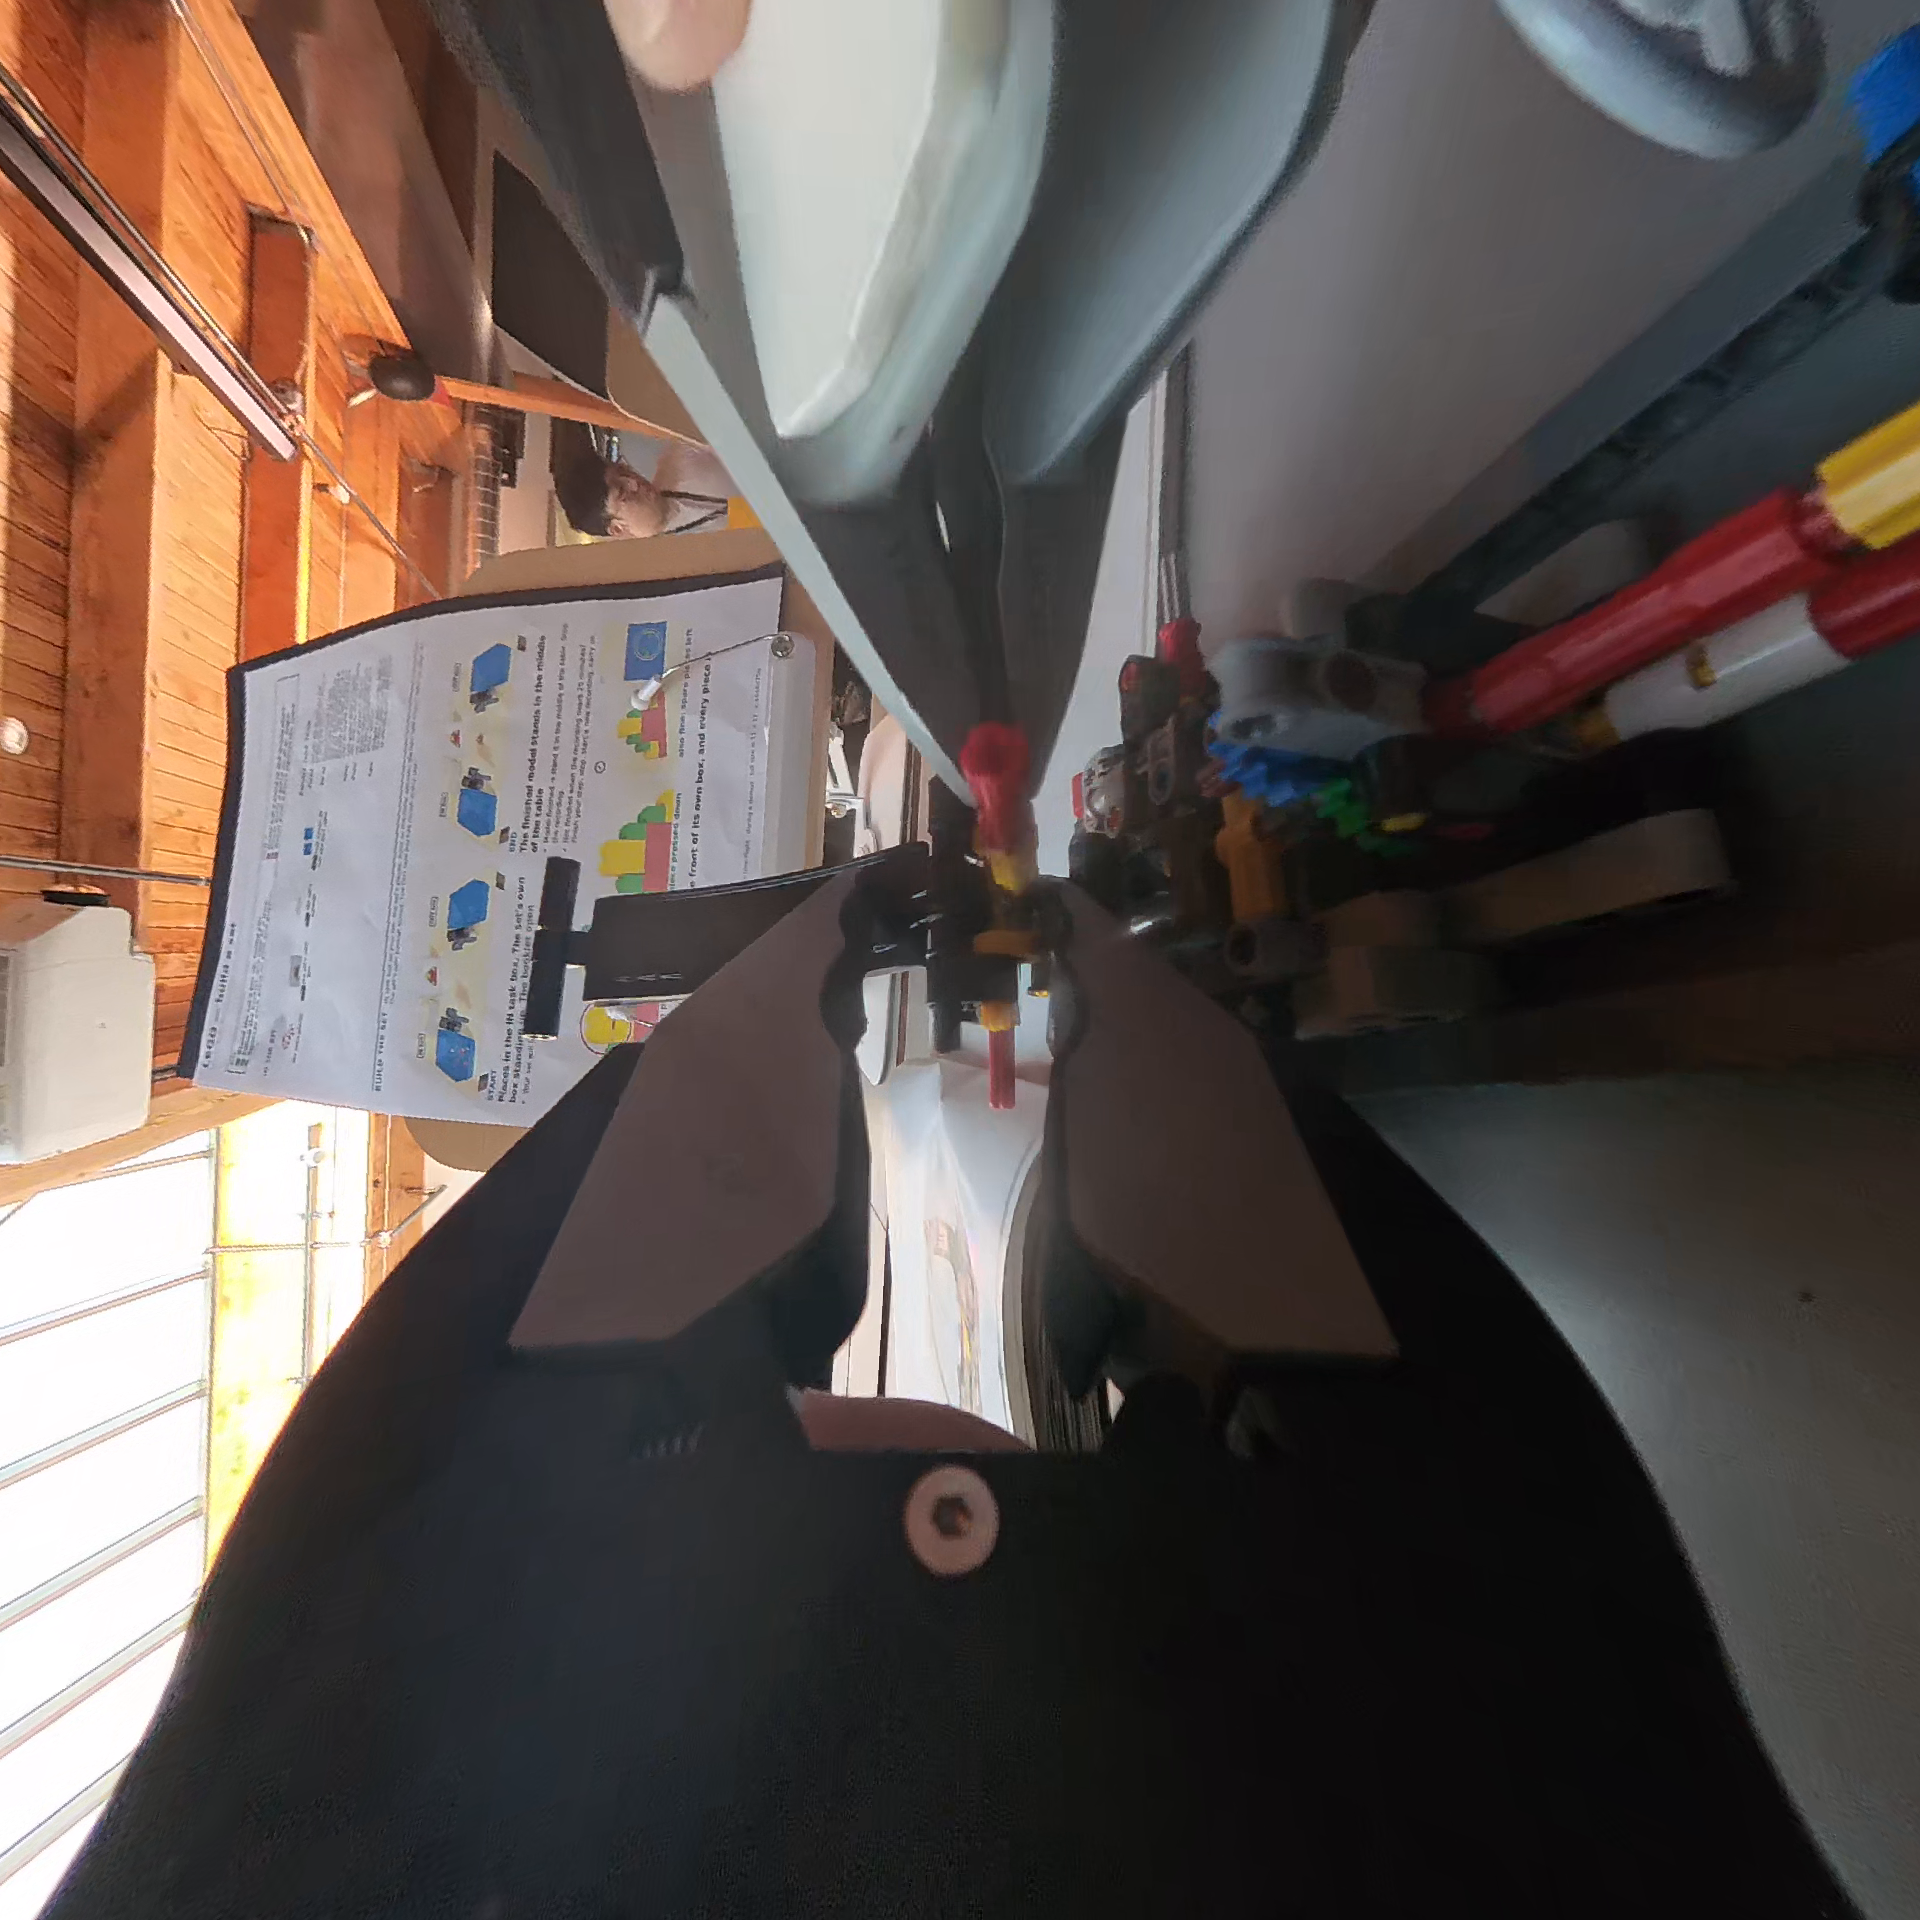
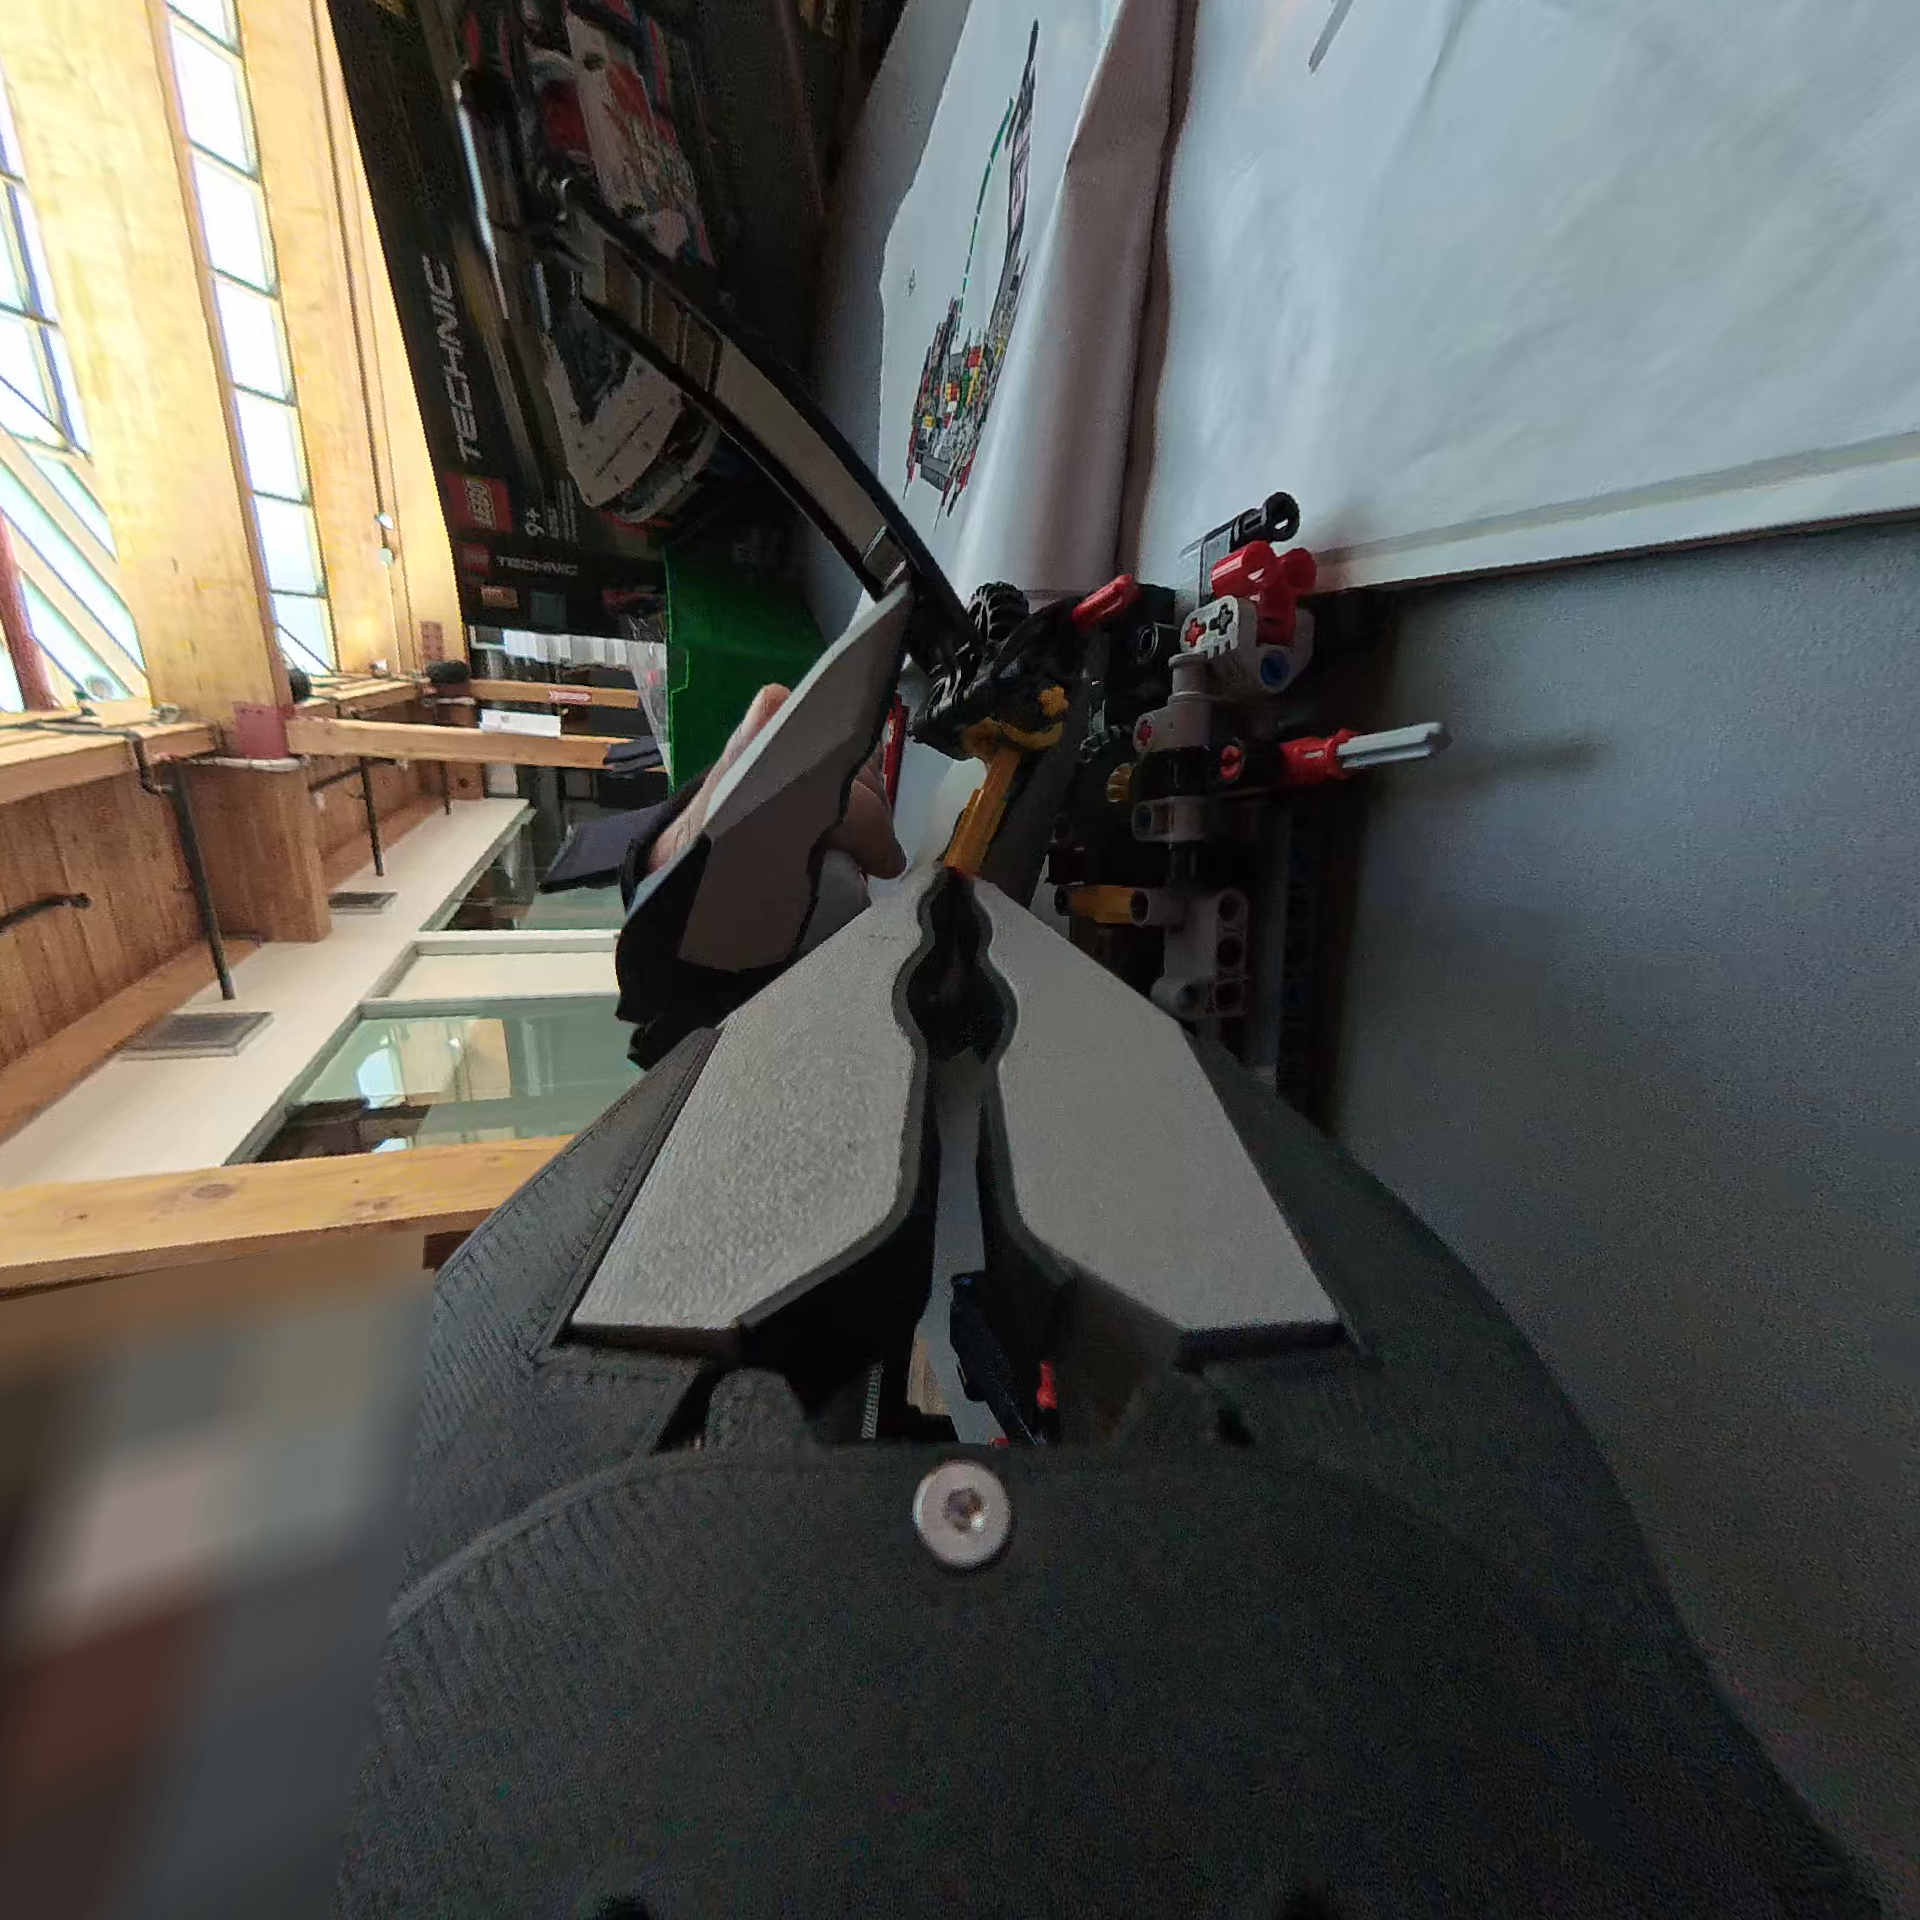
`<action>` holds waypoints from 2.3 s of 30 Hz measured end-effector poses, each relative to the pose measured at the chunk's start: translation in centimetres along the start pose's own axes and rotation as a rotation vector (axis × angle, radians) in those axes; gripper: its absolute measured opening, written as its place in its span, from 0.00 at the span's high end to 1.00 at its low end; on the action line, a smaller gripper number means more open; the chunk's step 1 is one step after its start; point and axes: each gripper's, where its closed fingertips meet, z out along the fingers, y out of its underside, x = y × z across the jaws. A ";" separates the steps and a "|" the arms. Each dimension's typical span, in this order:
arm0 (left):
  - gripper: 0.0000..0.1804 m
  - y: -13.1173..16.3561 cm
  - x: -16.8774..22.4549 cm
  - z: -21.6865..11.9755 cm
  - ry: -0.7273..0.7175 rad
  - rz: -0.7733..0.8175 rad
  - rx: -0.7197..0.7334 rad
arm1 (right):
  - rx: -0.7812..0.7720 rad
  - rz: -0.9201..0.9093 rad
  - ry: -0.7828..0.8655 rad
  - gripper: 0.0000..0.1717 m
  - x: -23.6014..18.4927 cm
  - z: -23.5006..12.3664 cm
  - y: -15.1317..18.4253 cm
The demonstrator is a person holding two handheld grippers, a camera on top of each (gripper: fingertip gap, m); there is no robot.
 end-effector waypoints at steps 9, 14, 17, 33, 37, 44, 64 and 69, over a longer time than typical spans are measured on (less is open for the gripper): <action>0.84 0.0 0.0 0.0 0.005 -0.022 0.006 | 0.013 -0.093 0.123 1.00 1.1 0.6 -1.0; 0.85 0.0 0.0 0.0 0.004 -0.030 0.014 | 0.001 -0.292 0.160 0.94 0.1 -1.5 -0.3; 0.85 0.0 0.0 0.0 -0.002 -0.035 0.021 | -0.017 -0.373 0.140 0.88 -0.5 -2.9 0.0; 0.85 0.0 0.0 -0.1 -0.029 -0.032 0.050 | -0.317 -0.307 -0.107 0.94 -0.1 0.8 1.1; 0.85 0.1 0.0 -0.1 -0.029 -0.021 0.051 | -0.346 -0.280 -0.178 0.94 -0.1 1.0 1.1; 0.85 0.1 -0.1 -0.1 -0.024 -0.017 0.050 | -0.322 -0.169 -0.222 0.95 -0.2 1.0 0.6; 0.79 0.1 -0.3 -0.5 0.049 -0.016 0.075 | -0.359 -0.309 -0.212 0.96 0.2 1.5 0.7; 0.75 -0.6 -0.2 -2.5 0.210 -0.053 0.175 | -0.385 -0.429 -0.134 0.96 0.9 1.8 1.2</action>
